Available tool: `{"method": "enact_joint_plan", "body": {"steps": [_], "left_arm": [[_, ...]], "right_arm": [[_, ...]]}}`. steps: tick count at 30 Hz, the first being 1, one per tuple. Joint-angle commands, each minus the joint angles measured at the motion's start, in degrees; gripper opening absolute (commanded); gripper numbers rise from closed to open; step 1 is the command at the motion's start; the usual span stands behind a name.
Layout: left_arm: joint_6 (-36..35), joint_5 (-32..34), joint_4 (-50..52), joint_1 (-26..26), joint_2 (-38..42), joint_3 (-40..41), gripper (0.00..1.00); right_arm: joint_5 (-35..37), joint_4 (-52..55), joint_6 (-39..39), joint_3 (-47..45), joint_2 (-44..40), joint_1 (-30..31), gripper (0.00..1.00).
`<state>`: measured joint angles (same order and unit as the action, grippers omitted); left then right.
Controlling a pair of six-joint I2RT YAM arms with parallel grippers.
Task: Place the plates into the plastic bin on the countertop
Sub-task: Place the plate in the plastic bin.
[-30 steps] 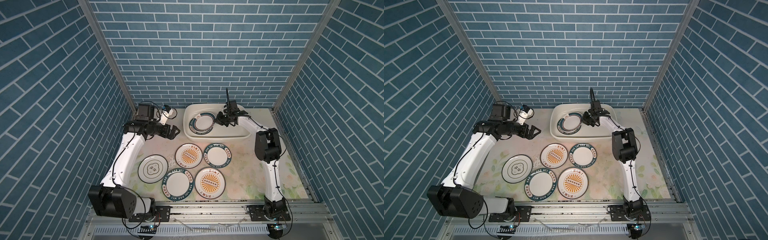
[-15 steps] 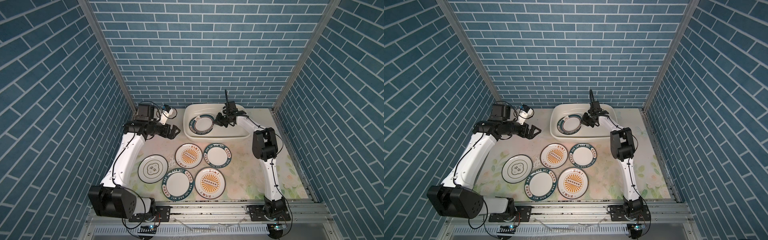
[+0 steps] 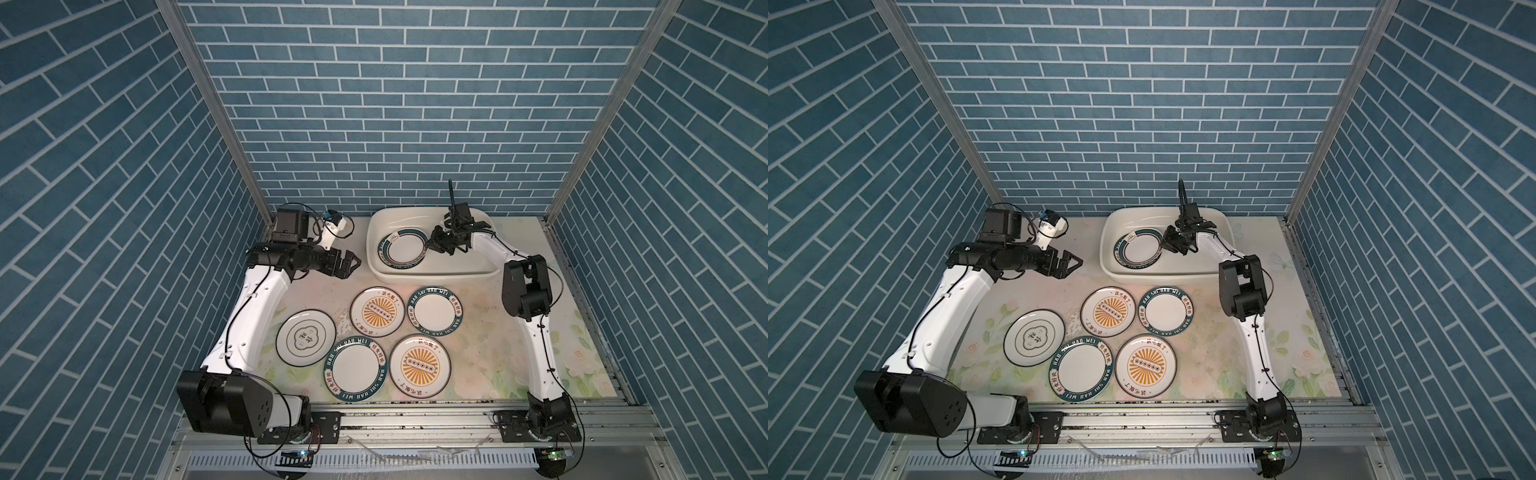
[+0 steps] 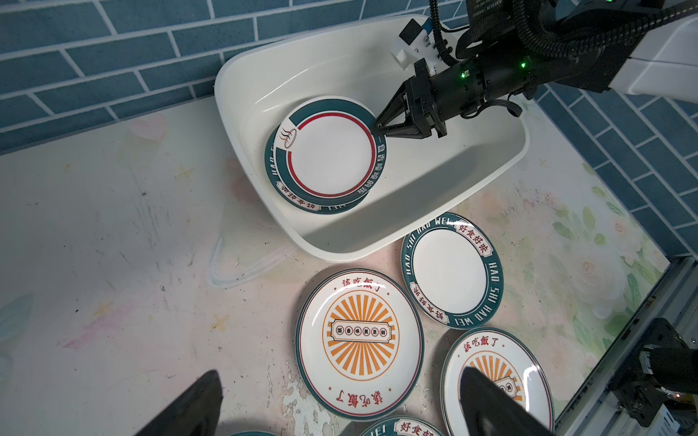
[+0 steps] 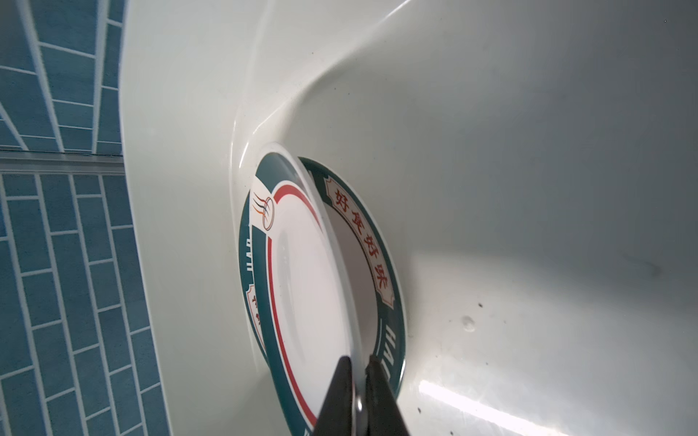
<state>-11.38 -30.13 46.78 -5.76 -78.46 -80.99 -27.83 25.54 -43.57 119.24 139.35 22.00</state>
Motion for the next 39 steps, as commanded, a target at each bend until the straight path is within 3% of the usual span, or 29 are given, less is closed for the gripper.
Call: {"method": "enact_joint_plan", "body": {"steps": [1,39], "left_arm": [[-0.02,-1.14,-0.25,0.31,0.2,0.2,0.99],[0.14,-2.04,-0.64,0.31,0.19,0.71,1.0]], "right_arm": [[-1.52,1.35,0.81,2.65,2.19,0.15,0.13],[-2.6,6.14,1.29,7.46,6.28,1.11,0.26]]}}
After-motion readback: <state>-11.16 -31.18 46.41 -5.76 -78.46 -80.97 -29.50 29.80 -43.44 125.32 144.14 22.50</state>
